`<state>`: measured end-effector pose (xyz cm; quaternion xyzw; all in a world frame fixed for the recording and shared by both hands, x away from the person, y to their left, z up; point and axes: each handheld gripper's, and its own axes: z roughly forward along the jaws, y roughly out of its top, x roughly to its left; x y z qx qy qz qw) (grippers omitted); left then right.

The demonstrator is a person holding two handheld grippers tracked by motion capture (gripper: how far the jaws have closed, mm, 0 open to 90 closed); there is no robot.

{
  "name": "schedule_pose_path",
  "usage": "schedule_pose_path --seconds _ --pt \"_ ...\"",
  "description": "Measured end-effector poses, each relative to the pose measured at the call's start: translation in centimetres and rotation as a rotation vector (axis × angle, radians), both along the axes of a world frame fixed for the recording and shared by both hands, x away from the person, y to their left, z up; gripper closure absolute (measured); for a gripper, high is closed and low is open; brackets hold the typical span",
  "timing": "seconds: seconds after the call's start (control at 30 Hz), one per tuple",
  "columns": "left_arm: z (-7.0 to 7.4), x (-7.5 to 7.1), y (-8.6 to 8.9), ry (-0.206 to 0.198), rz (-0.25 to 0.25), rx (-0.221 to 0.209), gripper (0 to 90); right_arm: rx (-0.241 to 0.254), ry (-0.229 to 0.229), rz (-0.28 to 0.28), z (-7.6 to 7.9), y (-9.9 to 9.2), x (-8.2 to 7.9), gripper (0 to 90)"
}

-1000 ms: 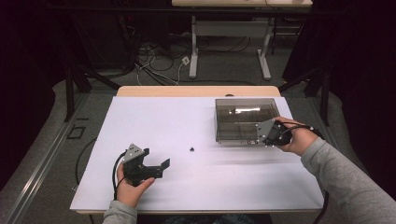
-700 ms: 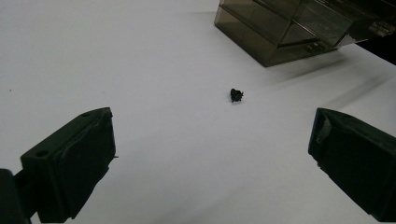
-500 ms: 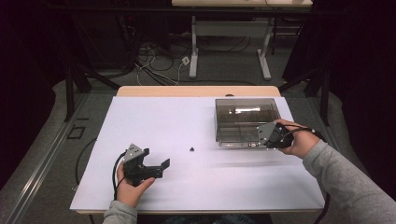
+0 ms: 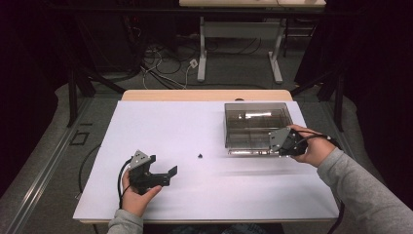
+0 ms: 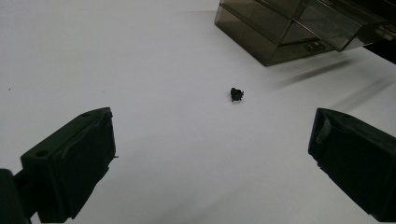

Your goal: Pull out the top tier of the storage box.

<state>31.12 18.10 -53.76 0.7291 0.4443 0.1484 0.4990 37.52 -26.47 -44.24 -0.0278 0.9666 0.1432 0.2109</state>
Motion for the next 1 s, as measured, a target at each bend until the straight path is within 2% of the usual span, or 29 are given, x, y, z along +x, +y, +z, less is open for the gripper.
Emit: schedule_pose_path --seconds 0.13,0.33,0.63,1.0 --pt "0.0 0.0 0.0 -0.003 0.001 -0.002 1.0 0.023 0.001 -0.006 -0.1 0.1 0.0 90.0" --pt "0.0 0.0 0.0 -0.003 0.001 -0.002 1.1 0.025 0.004 -0.012 0.0 0.2 -0.1 86.1" --pt "0.0 0.0 0.0 -0.002 0.002 -0.002 1.1 0.101 -0.022 -0.035 -0.1 -0.1 -0.6 76.5" --pt "0.0 0.0 0.0 -0.002 0.001 0.001 1.1 0.201 -0.046 -0.103 -0.6 -0.6 -1.5 62.2"
